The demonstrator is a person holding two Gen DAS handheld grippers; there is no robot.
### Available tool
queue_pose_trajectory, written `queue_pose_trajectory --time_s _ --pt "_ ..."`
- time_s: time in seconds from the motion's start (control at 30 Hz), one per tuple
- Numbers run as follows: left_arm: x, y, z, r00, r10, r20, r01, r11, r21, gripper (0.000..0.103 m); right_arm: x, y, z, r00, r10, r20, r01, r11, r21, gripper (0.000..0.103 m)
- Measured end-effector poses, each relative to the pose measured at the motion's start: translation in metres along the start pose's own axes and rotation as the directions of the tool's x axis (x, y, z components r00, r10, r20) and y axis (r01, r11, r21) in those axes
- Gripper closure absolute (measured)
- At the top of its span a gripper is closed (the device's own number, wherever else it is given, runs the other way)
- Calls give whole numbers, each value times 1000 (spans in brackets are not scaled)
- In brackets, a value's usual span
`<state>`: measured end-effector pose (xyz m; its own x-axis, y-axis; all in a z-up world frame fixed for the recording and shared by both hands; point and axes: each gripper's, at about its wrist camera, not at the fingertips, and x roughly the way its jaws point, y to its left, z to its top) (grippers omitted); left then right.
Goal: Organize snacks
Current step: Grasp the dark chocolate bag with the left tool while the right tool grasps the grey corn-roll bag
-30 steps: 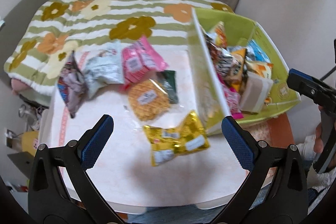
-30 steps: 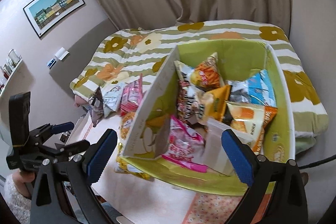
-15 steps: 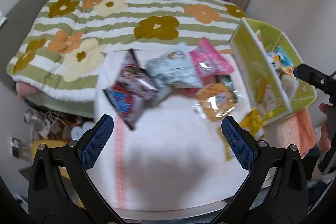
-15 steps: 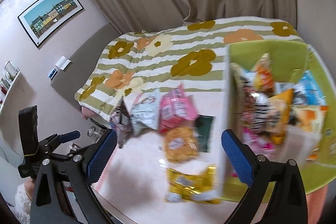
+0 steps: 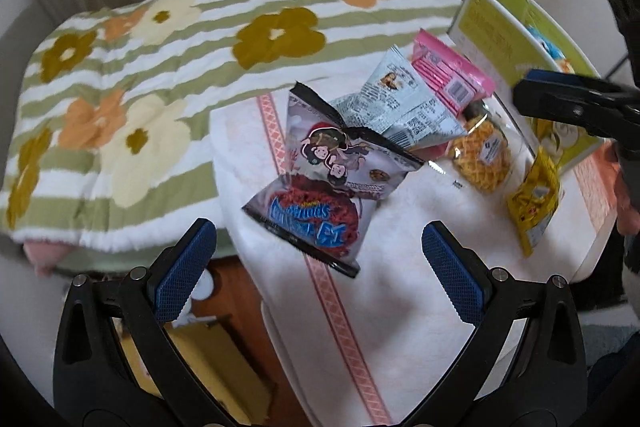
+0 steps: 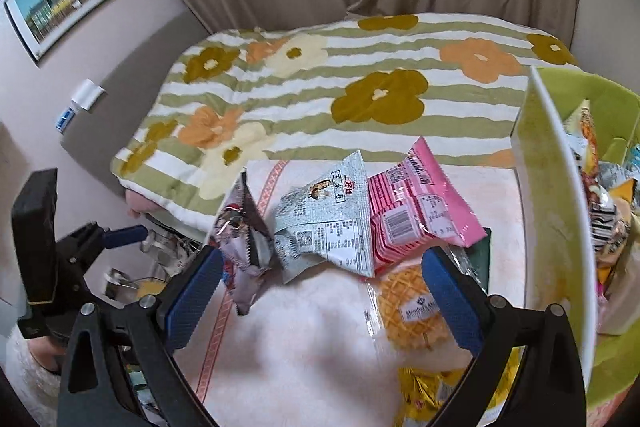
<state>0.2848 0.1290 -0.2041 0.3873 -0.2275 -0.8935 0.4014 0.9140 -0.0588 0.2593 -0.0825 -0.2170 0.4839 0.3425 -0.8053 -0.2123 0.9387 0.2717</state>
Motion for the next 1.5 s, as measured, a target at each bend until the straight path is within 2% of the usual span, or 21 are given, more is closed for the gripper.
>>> queue_pose_trajectory --time_s 0.13,0.27,0.53,0.97,1.0,1.07,1.2,1.27,1.5 --pt "26 2 6 998 -52 -25 54 997 64 1 24 2 3 999 -19 -27 19 1000 -4 4" --pt "48 3 9 997 -65 -35 68 992 104 1 48 6 6 999 -18 -51 17 999 -32 4" --pt "74 4 15 996 -71 -55 77 990 118 1 82 -1 16 997 13 -71 -16 999 -43 4" --pt "100 -9 18 993 -82 -80 94 983 159 1 111 -5 14 991 51 -124 -55 998 -24 4" --pt "102 -10 18 993 -82 -83 95 983 160 2 113 -5 13 990 54 -130 -58 998 -24 4" --pt "104 -10 17 993 -84 -86 97 982 160 18 117 -5 11 988 59 -141 -63 998 -21 4" --pt "103 -8 14 993 -81 -82 93 983 159 25 123 -3 9 986 69 -152 -72 997 -15 4" --pt "100 -5 12 994 -80 -81 91 985 147 32 125 -2 9 985 75 -156 -78 997 -15 4" --pt "86 4 10 993 -94 -65 100 990 98 35 129 0 12 981 96 -167 -100 995 -15 4"
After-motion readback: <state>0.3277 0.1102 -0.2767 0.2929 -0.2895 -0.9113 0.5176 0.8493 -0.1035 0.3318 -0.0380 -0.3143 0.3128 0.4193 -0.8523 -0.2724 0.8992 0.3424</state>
